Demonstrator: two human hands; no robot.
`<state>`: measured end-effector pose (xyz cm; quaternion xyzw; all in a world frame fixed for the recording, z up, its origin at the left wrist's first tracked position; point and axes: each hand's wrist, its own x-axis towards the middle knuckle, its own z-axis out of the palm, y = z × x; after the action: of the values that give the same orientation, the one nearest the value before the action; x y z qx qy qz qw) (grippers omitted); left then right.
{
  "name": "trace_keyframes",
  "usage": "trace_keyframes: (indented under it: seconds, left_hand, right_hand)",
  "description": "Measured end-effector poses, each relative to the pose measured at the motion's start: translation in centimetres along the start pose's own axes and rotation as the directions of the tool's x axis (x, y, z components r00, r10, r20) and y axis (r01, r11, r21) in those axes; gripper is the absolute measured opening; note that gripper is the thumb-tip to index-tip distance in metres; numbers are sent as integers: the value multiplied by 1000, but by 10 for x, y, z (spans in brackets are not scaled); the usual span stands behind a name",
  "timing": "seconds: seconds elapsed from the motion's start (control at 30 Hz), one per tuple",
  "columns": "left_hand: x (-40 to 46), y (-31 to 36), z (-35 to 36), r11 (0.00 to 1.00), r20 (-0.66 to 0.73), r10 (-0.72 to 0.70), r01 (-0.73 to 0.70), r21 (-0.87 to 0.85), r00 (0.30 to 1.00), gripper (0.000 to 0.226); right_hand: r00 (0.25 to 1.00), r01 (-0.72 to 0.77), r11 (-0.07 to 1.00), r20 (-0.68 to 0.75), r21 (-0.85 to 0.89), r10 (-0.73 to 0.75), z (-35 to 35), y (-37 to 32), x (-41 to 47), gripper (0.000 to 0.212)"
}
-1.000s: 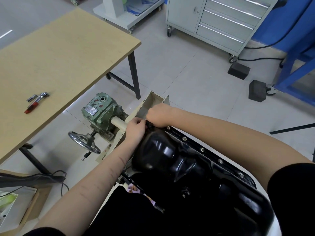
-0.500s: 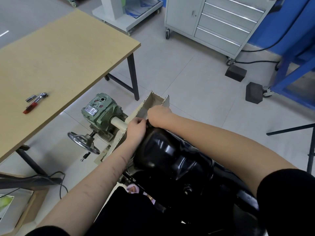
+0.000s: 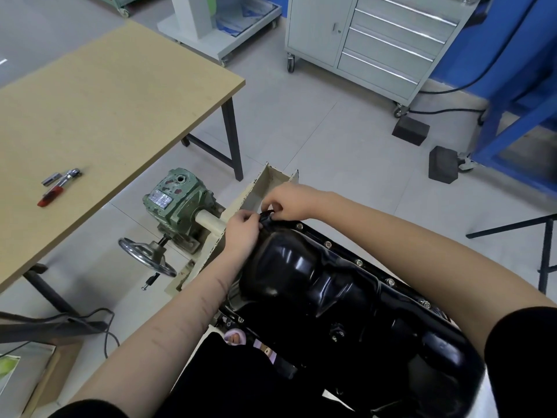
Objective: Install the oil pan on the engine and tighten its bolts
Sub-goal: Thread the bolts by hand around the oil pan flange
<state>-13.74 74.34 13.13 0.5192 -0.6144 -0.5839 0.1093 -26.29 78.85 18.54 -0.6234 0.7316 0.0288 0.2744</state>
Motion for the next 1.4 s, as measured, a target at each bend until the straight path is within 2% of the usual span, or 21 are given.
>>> trace_keyframes:
  seconds: [0.23,0.43,0.73,0.87,0.97,1.17,1.4]
  left_hand:
    - [-1,-1,0,1000,-11,-4,4,-8,1000,24]
    - [-1,0,-2,1000,-12,2,-2,26,1000,23]
    - [-3,-1,-3,999,-21,13,-12,45,1000,24]
    - [-2,-1,-3,1000,-3,-3,3,18,1000,25]
    - [-2,-1,-3,1000,-6,0,0,13,1000,25]
    - [-2,-2,-4,1000,-6,-10,10,-2,1000,23]
    - [-3,-2,-4,1000,-28,15,-14,20,999,24]
  right_hand:
    - [998,27,934,-37,-356,-43,11,-10,6,18]
    - [998,26,849,-32,-529,-50,11,-21,9,21]
    - [1000,-11,848,-16,-529,3,12,-24,14,24]
    - [1000,-10,863,7,-504,15,8,-20,11,36]
    - [999,13,849,50,-529,16,8,-20,11,24]
    - [995,61,791,96,-608,-3,5,-29,13,23]
    - [993,39,806,113,-590,34,4,-31,16,21]
